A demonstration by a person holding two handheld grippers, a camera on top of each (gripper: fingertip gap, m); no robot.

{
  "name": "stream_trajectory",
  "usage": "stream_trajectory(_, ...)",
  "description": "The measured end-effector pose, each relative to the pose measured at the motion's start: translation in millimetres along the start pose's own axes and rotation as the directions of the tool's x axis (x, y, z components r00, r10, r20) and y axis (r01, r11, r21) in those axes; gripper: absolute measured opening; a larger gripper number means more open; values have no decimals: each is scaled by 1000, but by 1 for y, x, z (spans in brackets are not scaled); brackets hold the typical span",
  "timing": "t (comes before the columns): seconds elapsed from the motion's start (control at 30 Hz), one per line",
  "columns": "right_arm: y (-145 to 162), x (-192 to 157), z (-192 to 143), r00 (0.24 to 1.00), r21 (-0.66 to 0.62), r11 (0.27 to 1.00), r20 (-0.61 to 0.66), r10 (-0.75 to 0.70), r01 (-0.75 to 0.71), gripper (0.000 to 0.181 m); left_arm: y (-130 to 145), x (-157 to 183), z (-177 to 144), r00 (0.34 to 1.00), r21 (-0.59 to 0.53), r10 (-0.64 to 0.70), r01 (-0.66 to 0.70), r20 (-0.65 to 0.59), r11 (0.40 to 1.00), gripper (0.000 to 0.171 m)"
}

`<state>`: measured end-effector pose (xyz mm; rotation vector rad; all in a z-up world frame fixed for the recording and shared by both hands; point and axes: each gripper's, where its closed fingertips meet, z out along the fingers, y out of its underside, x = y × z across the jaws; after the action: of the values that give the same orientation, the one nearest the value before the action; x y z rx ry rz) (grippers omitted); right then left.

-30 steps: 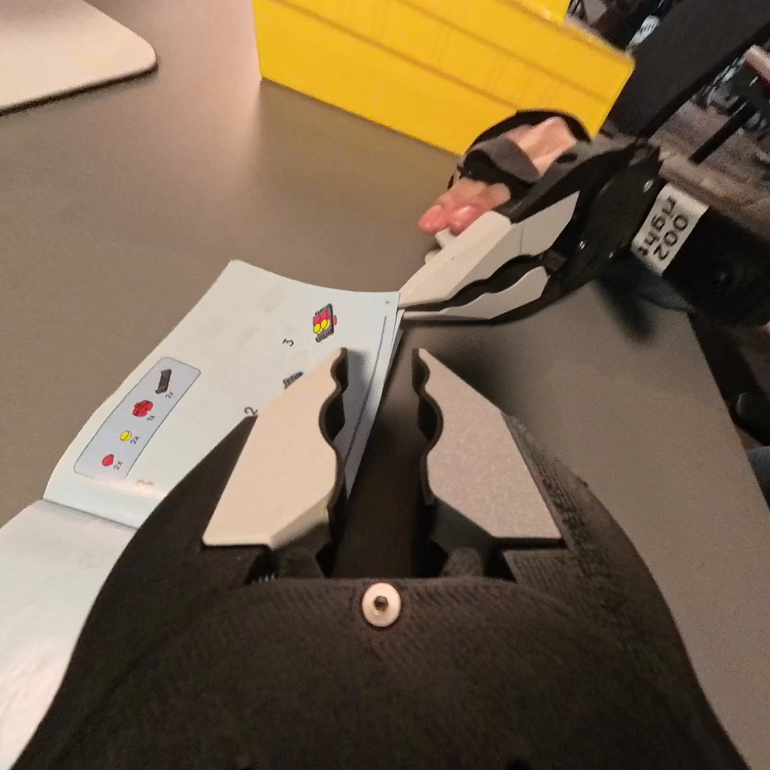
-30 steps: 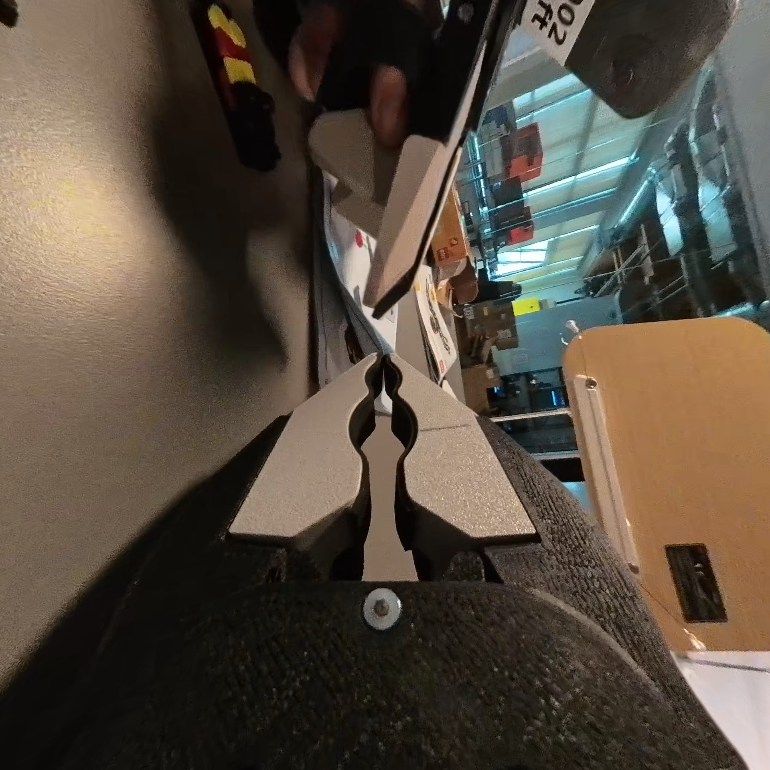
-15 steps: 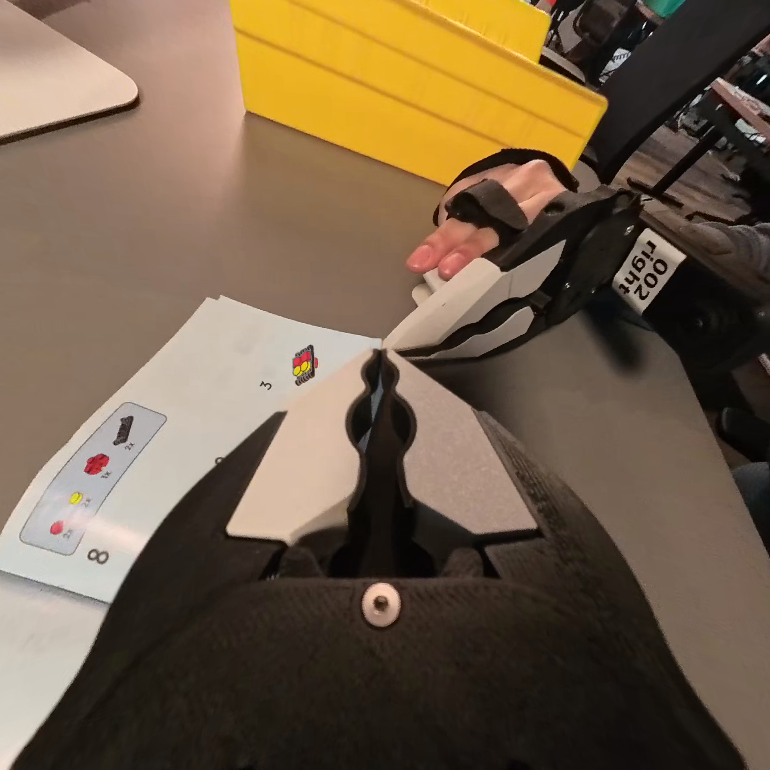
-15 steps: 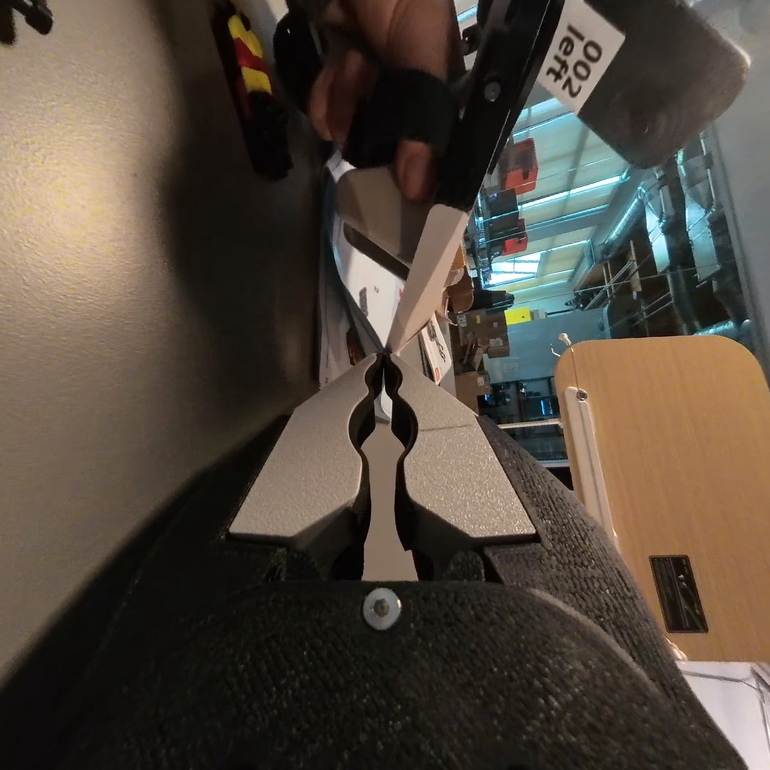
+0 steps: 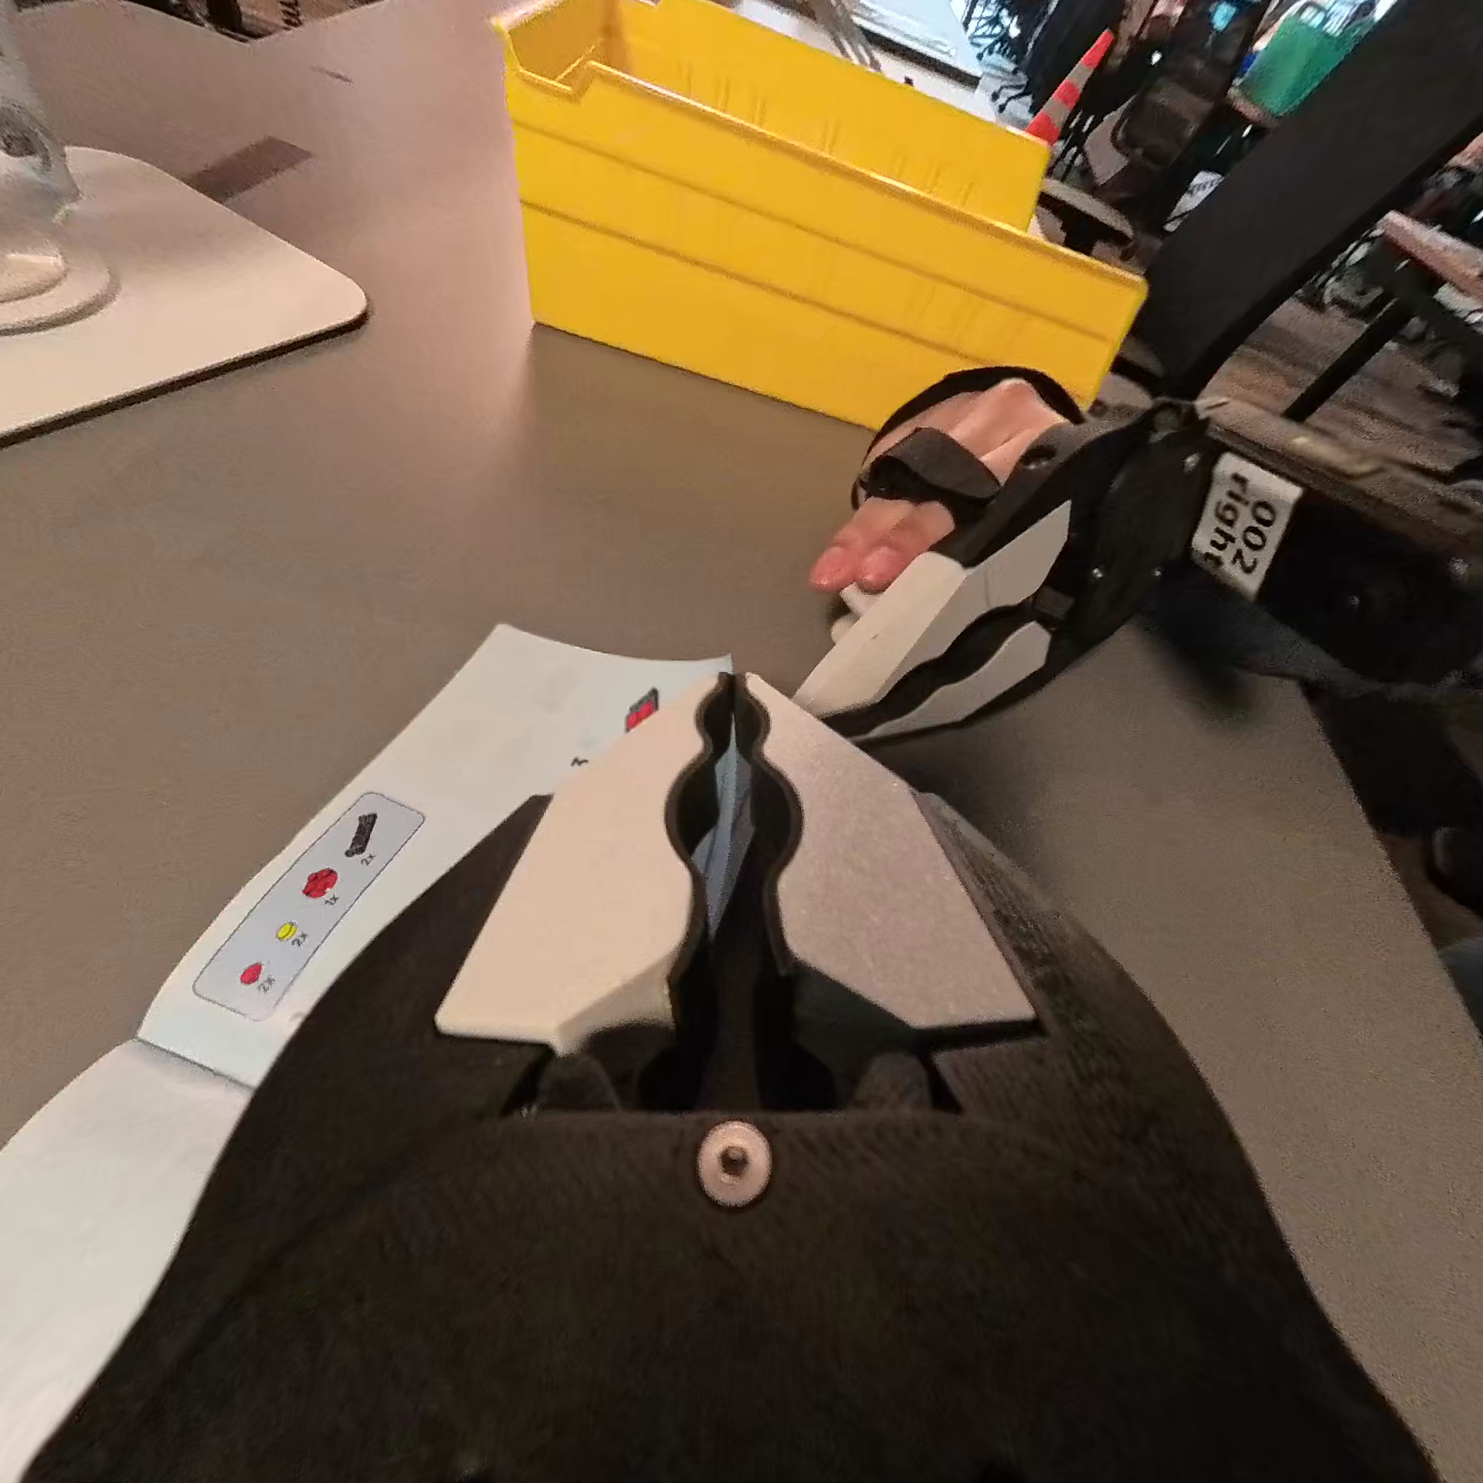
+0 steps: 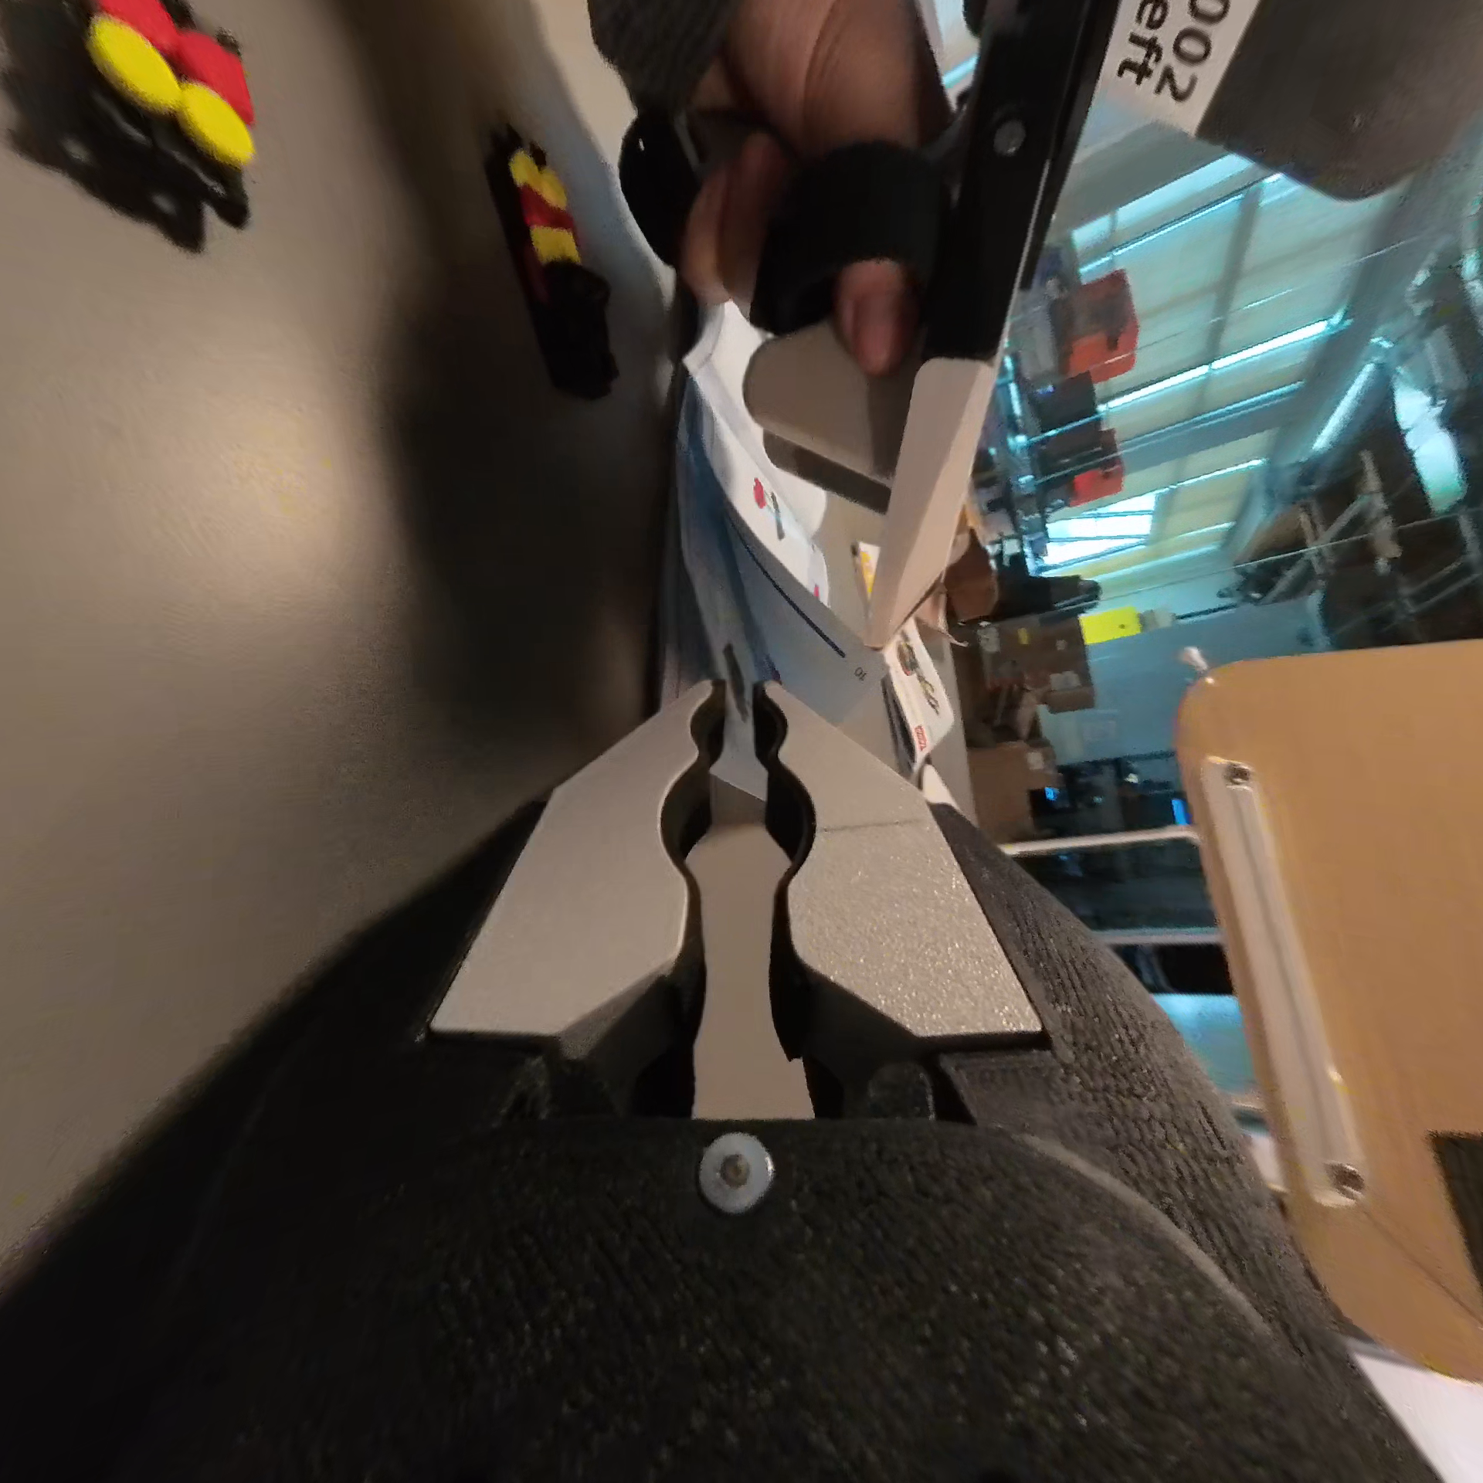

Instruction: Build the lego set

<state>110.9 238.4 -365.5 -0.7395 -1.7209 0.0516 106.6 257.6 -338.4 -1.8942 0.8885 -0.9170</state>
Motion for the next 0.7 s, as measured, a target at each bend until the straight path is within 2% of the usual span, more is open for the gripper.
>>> stream_trajectory(0.07, -3, 1, -4, 998, 31, 998, 22, 54, -55, 10, 0, 2, -1, 999, 7, -33, 34, -32, 999, 0)
stream_trajectory(0.17, 2, -2, -5, 985, 26, 987, 77, 154, -157, 30, 3, 5, 1, 991, 4, -100, 100, -84, 995, 0)
stream_trajectory(0.2, 6, -4, -4, 976, 11, 980, 96, 197, -199, 24, 4, 6, 2, 988, -3, -122, 122, -97, 992, 0)
stream_trajectory(0.33, 7, -2, -5, 953, 14, 959, 118, 278, -282, 23, 9, 11, 5, 966, -28, -201, 199, -164, 980, 0)
stream_trajectory(0.43, 11, 3, -1, 958, -16, 960, 65, 279, -278, 20, 8, 18, 4, 941, -29, -241, 241, -238, 970, 0)
stream_trajectory(0.5, 11, 11, 1, 960, -10, 960, 4, 281, -281, 12, 7, 22, 3, 934, -29, -241, 243, -262, 970, 0)
stream_trajectory(0.6, 7, 13, 2, 963, -1, 963, -12, 269, -270, 8, 7, 24, 3, 939, -32, -224, 224, -261, 974, 0)
stream_trajectory(0.7, 13, 11, 3, 975, -38, 974, -26, 220, -221, 8, 5, 14, 3, 971, -10, -168, 168, -168, 986, 0)
